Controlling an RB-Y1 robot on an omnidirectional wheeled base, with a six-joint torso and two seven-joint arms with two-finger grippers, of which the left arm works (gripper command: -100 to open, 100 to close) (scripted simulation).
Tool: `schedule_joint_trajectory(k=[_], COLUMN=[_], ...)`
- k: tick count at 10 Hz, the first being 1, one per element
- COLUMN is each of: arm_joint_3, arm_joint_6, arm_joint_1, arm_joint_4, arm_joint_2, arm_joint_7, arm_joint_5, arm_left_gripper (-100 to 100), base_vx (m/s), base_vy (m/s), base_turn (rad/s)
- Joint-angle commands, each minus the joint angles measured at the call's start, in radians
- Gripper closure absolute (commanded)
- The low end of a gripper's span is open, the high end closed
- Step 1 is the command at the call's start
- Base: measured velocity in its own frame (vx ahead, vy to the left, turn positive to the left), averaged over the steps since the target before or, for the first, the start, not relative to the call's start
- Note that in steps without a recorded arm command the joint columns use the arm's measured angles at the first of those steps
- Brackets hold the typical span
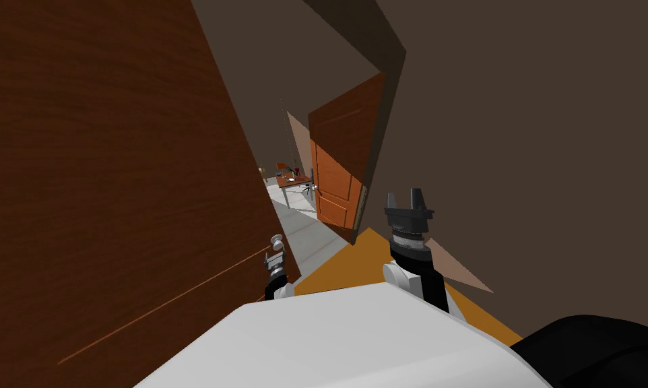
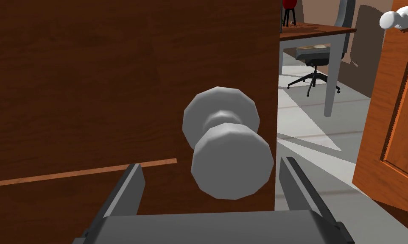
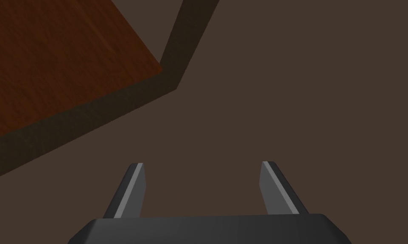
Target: Push the door open
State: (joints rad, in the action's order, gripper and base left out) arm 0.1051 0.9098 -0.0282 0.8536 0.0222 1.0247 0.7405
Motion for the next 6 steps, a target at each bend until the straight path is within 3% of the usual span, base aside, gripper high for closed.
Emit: schedule_joint_trajectory(k=[1, 2, 3, 4, 6], arm_joint_3=[-0.003, -0.005, -0.004, -0.004, -0.004], arm_joint_6=[-0.001, -0.001, -0.001, -0.001, -0.001], arm_joint_1=[0.002, 0.003, 0.002, 0.002, 0.002], arm_joint_4=[-0.003, -0.005, -0.003, -0.003, -0.003], arm_joint_2=[-0.012, -0.024, -0.018, -0.018, -0.018], arm_joint_7=[0.004, 0.005, 0.003, 0.003, 0.003], arm_joint_5=[0.002, 0.003, 0.003, 0.003, 0.003], arm_left_gripper=[-100, -100, -100, 100, 100], base_vx=[0.158, 0.173, 0.083, -0.011, -0.025], base_vy=[0.087, 0.084, 0.038, -0.009, -0.017], base_turn=[-0.017, -0.018, -0.007, -0.021, 0.003])
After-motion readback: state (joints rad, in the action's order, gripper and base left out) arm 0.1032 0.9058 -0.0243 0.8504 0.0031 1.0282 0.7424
